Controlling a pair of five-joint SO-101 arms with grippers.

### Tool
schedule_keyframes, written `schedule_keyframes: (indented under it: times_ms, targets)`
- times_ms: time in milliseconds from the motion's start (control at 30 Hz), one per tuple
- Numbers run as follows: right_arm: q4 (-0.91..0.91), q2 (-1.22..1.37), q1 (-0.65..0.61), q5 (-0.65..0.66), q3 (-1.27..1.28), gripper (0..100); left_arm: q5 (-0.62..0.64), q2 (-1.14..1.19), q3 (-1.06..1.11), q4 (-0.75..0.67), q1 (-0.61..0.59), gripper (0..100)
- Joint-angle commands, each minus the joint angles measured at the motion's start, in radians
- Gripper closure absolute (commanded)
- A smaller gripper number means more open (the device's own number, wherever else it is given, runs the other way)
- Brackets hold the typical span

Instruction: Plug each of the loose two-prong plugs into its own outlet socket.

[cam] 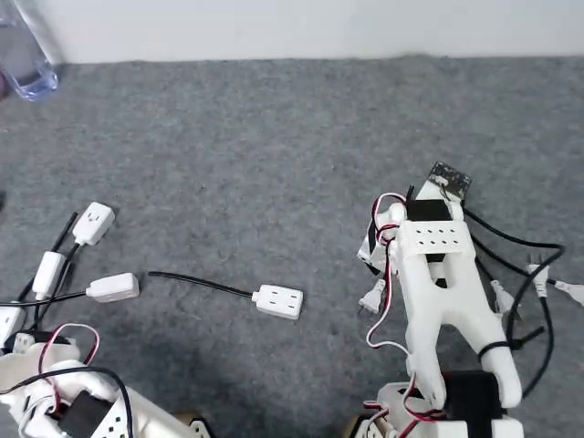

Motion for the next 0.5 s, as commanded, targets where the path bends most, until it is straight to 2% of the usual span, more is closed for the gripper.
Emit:
schedule_keyframes:
  times_ms: [0, 100, 267, 467]
  targets:
    - [0.073, -0.044, 0.044, 0.279, -0.026, 34.3, -0.009, -0.014, -0.005, 0.005, 0.008, 99]
    - [0.185, -0.038, 0.065, 0.499, -0.063, 34.3, -0.009, -0.014, -0.005, 0.005, 0.006, 99]
    - [0.358, 0.002, 0.226, 0.899, -0.138, 34.4, -0.009, -0.014, -0.005, 0.005, 0.006, 99]
    - [0.438, 0.087, 0.346, 1.154, -0.163, 34.2, -0.009, -0.014, -0.005, 0.005, 0.006, 99]
